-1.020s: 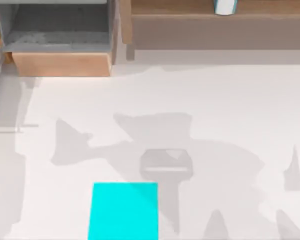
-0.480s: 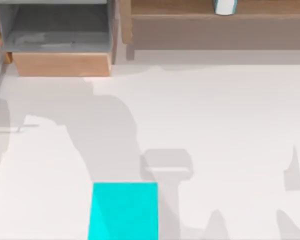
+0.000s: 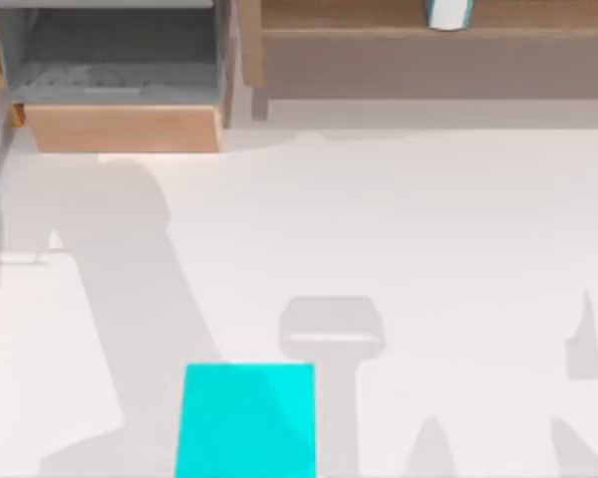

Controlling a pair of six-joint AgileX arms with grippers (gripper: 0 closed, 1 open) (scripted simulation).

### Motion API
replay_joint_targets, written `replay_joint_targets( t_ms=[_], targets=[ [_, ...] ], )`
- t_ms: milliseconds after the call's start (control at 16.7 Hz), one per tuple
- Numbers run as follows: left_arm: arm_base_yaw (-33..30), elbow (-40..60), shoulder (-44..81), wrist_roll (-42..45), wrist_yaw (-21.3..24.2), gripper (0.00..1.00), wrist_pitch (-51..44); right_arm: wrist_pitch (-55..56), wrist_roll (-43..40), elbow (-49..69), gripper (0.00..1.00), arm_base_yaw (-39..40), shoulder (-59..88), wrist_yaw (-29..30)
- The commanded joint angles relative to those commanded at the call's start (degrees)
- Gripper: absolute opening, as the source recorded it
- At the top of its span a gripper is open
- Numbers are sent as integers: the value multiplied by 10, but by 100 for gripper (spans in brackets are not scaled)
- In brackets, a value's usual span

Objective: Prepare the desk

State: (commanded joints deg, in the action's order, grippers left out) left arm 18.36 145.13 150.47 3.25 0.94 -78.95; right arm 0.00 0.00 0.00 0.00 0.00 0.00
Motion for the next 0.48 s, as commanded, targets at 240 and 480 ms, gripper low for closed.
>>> replay_joint_targets(
  t_ms=[240, 480],
  targets=[
    [0, 0, 0, 0, 0, 100, 0, 0, 0, 0, 100, 0, 0, 0],
    [3, -14, -4, 2, 0, 100, 11, 0, 0, 0, 100, 0, 0, 0]
  ],
)
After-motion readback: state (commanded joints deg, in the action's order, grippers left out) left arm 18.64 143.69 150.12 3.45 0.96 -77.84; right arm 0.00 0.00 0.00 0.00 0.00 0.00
